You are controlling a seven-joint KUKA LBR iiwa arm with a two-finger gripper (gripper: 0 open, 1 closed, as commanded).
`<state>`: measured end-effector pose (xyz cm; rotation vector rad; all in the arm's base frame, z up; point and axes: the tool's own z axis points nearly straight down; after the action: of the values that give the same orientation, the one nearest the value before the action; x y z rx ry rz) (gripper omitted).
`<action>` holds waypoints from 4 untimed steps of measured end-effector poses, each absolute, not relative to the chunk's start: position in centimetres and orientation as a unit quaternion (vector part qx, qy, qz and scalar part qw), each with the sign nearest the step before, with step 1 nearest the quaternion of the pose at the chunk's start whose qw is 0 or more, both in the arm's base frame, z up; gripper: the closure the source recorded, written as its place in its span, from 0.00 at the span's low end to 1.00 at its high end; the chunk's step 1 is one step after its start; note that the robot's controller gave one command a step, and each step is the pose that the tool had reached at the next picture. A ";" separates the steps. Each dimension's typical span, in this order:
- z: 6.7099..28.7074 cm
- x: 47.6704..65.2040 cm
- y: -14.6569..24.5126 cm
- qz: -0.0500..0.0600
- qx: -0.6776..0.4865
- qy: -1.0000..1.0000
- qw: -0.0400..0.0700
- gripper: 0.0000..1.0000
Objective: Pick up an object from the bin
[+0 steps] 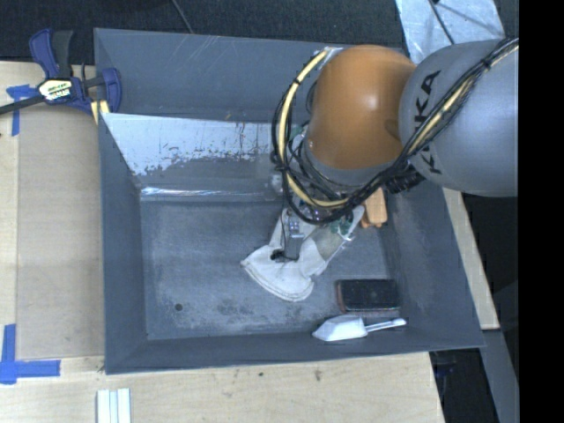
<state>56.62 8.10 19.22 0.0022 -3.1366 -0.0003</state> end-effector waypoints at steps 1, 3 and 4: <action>19.7 56.8 8.1 0.000 0.000 -1.000 -0.001 0.00; 11.2 57.8 4.5 0.000 0.071 -0.997 0.000 0.00; 7.4 56.5 2.1 -0.001 0.024 -1.000 -0.001 1.00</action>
Offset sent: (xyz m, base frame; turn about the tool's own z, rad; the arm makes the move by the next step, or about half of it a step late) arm 0.0164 -0.0439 -0.0763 -0.0042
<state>56.50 2.12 7.36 0.0752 -3.1427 -0.0044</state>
